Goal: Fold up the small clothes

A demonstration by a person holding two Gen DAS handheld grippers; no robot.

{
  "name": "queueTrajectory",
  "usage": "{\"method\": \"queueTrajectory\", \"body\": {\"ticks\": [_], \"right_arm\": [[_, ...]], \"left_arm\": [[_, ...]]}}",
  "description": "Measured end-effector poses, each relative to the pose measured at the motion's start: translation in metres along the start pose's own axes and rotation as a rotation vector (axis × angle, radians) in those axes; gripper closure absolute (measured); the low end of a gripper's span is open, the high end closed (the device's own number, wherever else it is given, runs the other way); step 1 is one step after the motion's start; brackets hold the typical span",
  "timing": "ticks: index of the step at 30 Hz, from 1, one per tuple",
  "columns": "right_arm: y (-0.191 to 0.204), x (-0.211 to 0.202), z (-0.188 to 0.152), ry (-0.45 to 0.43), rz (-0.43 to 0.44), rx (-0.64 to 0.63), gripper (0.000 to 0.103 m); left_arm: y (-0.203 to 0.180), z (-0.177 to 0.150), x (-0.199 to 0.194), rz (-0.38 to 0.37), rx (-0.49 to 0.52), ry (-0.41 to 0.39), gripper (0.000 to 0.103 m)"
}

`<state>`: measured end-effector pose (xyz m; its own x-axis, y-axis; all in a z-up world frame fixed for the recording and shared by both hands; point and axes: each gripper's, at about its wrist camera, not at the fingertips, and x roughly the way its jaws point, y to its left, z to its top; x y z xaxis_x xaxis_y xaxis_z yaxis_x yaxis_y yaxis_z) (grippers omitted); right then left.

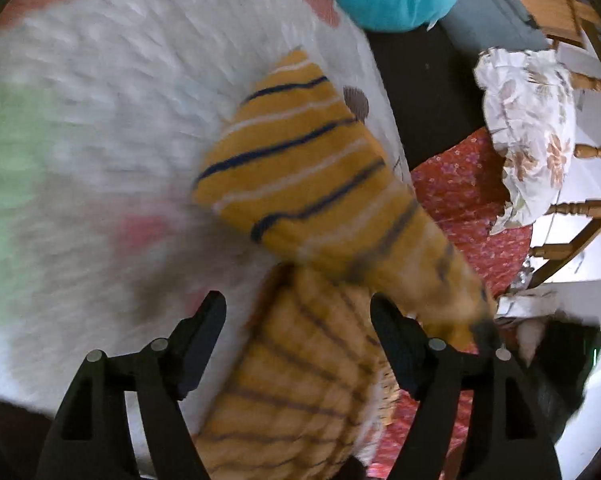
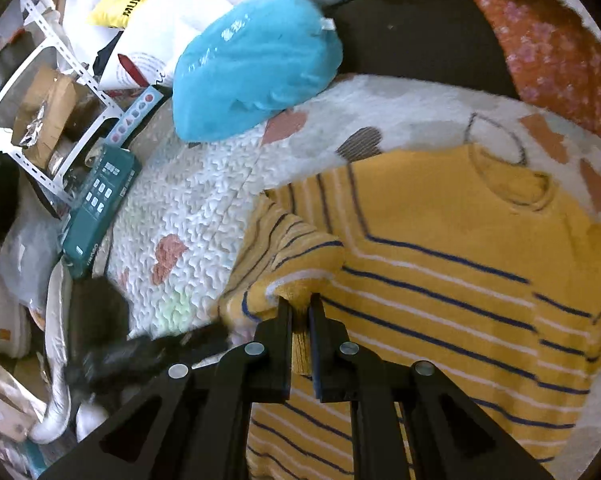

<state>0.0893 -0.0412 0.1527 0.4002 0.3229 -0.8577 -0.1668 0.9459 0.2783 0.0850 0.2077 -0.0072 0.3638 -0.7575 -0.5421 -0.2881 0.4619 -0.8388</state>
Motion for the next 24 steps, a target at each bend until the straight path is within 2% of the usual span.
{"method": "queueTrajectory", "body": {"ticks": [1, 2, 4, 5, 8, 11, 15, 16, 18, 19, 21, 22, 23, 24], "right_arm": [[-0.001, -0.005, -0.002, -0.003, -0.009, -0.011, 0.095], [-0.005, -0.011, -0.003, -0.005, -0.023, -0.019, 0.095], [-0.02, -0.023, -0.005, -0.016, -0.059, -0.033, 0.096], [-0.026, -0.029, -0.005, -0.029, -0.083, -0.036, 0.096], [-0.061, -0.045, -0.001, -0.063, -0.157, -0.007, 0.096], [-0.104, -0.055, 0.003, -0.09, -0.261, 0.034, 0.096], [-0.169, -0.046, 0.002, -0.094, -0.519, 0.063, 0.095], [-0.187, -0.04, 0.001, -0.069, -0.552, 0.082, 0.092], [-0.229, -0.03, -0.005, 0.004, -0.531, 0.175, 0.092], [-0.245, -0.038, -0.011, -0.009, -0.505, 0.238, 0.092], [-0.265, -0.063, -0.023, -0.099, -0.442, 0.334, 0.082], [-0.273, -0.073, -0.029, -0.133, -0.417, 0.373, 0.067], [-0.281, -0.082, -0.034, -0.164, -0.402, 0.404, 0.063], [-0.287, -0.089, -0.039, -0.195, -0.39, 0.431, 0.063]], "left_arm": [[-0.006, 0.002, 0.01, 0.007, -0.002, 0.008, 0.031], [-0.013, 0.005, 0.019, 0.023, 0.004, 0.011, 0.036], [-0.031, 0.008, 0.035, 0.034, 0.032, 0.037, 0.085], [-0.041, 0.005, 0.042, 0.038, 0.05, 0.052, 0.089], [-0.078, -0.018, 0.061, 0.098, 0.176, 0.062, 0.089], [-0.099, -0.045, 0.091, 0.162, 0.257, 0.127, 0.089], [-0.093, -0.07, 0.119, 0.267, 0.287, 0.2, 0.089], [-0.093, -0.076, 0.119, 0.279, 0.298, 0.213, 0.089], [-0.092, -0.083, 0.109, 0.278, 0.323, 0.221, 0.084], [-0.094, -0.083, 0.101, 0.277, 0.337, 0.208, 0.079], [-0.097, -0.077, 0.081, 0.291, 0.368, 0.155, 0.072], [-0.097, -0.073, 0.072, 0.307, 0.382, 0.129, 0.069], [-0.099, -0.066, 0.067, 0.327, 0.394, 0.105, 0.068], [-0.1, -0.058, 0.064, 0.346, 0.396, 0.086, 0.067]]}}
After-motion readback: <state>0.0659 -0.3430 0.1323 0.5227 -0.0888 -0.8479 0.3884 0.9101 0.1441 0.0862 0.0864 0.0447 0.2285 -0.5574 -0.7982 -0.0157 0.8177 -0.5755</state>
